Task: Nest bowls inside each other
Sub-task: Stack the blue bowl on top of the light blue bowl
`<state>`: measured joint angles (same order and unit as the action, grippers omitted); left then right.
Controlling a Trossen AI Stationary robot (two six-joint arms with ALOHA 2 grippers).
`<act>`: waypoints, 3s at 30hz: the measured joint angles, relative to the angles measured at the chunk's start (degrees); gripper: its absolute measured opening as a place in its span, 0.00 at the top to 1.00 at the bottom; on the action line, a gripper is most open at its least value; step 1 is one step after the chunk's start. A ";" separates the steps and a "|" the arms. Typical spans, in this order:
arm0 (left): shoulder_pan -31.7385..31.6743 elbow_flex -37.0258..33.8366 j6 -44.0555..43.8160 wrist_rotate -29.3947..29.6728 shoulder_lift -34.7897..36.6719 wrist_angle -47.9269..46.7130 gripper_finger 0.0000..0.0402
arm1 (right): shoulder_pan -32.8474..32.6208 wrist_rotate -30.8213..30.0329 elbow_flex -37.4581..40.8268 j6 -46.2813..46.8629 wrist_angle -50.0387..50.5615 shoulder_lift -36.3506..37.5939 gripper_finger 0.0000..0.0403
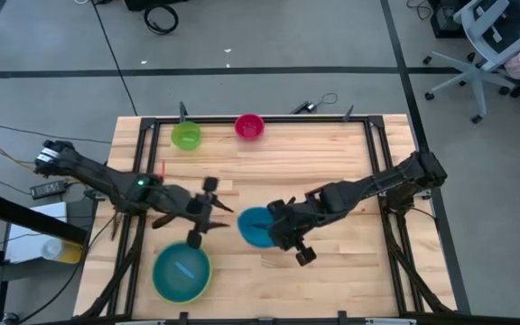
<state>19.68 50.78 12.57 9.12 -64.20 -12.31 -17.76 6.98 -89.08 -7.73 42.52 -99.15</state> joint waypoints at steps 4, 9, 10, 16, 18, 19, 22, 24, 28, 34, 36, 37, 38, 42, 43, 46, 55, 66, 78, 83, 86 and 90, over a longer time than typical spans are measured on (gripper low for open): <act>-0.55 -0.02 2.64 -5.64 -4.37 2.46 0.56 | -1.22 -0.06 0.00 -0.03 -3.37 0.17 0.94; 0.18 -0.04 4.22 -6.46 -7.70 5.15 0.56 | -2.24 -0.15 0.00 -0.41 -3.72 -0.03 0.94; 0.18 -0.04 4.22 -6.46 -8.07 5.06 0.57 | -2.32 -0.18 0.00 -0.87 -3.67 -0.03 0.94; 0.05 -0.04 3.51 -7.10 -8.57 3.68 0.75 | -2.44 -1.51 0.02 -1.84 -3.52 -0.03 0.92; 0.09 -0.04 3.57 -8.67 -8.57 3.67 0.85 | -2.45 -1.27 0.04 -2.89 -3.54 -0.03 0.92; 0.09 -0.02 3.60 -8.95 -8.57 3.73 0.90 | -2.51 -1.25 0.04 -2.77 -3.57 -0.03 0.92; 0.11 0.00 3.77 -9.34 -8.38 2.12 0.97 | -2.29 -1.05 0.09 1.45 -5.18 -0.02 0.89; 0.15 1.04 3.49 -8.16 -8.11 -2.48 0.97 | -1.93 0.54 -0.25 5.10 -7.48 0.19 0.86; 1.51 6.68 2.19 0.15 -7.96 -19.43 0.99 | -0.47 3.49 -3.62 19.39 -17.71 0.24 0.75; 5.54 13.39 0.36 7.70 -7.86 -36.03 1.00 | 1.82 3.97 -8.47 22.79 -27.16 1.35 0.63; 8.20 15.21 -2.09 9.95 -8.01 -40.40 1.00 | 3.08 -1.39 -9.06 21.86 -24.84 1.31 0.62; 9.84 15.81 -3.27 11.30 -8.18 -42.31 1.00 | 3.70 -4.18 -9.09 21.86 -24.02 1.31 0.62; 11.51 16.28 -4.67 12.64 -8.20 -44.17 1.00 | 4.20 -6.49 -9.18 22.21 -23.14 1.55 0.62; 16.03 16.97 -13.39 16.06 -7.99 -48.85 1.00 | 5.52 -14.50 -9.42 25.35 -15.09 2.30 0.63; 16.71 16.79 -16.67 16.16 -8.07 -50.29 1.00 | 5.92 -16.26 -9.41 26.41 -11.62 2.12 0.63; 17.97 16.65 -30.57 16.34 -8.07 -51.48 1.00 | 7.30 -21.28 -8.18 30.41 -3.32 1.02 0.63; 19.03 16.70 -59.73 16.32 -7.74 -53.54 1.00 | 11.30 -22.76 2.34 57.88 -1.41 0.78 0.63; 16.97 16.70 -69.83 16.63 -7.20 -53.70 0.79 | 11.33 -15.57 12.02 63.81 -6.30 0.80 0.63; 9.15 16.76 -76.62 16.35 -5.15 -59.45 0.56 | 12.85 -14.80 13.41 66.05 -17.00 0.80 0.63; 5.64 16.76 -76.05 12.46 -4.78 -60.32 0.54 | 13.50 -13.34 13.44 58.11 -22.87 0.17 0.63; 4.78 17.11 -74.07 11.62 -4.64 -60.68 0.54 | 13.73 -11.13 13.34 51.12 -30.39 -1.97 0.63; 4.56 19.67 -71.73 10.58 -4.24 -63.00 0.54 | 14.10 -8.27 8.59 44.07 -32.28 -7.58 0.63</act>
<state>24.24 70.46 -59.16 19.69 -68.44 -75.30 -3.66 -1.29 -80.49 36.34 10.24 -106.73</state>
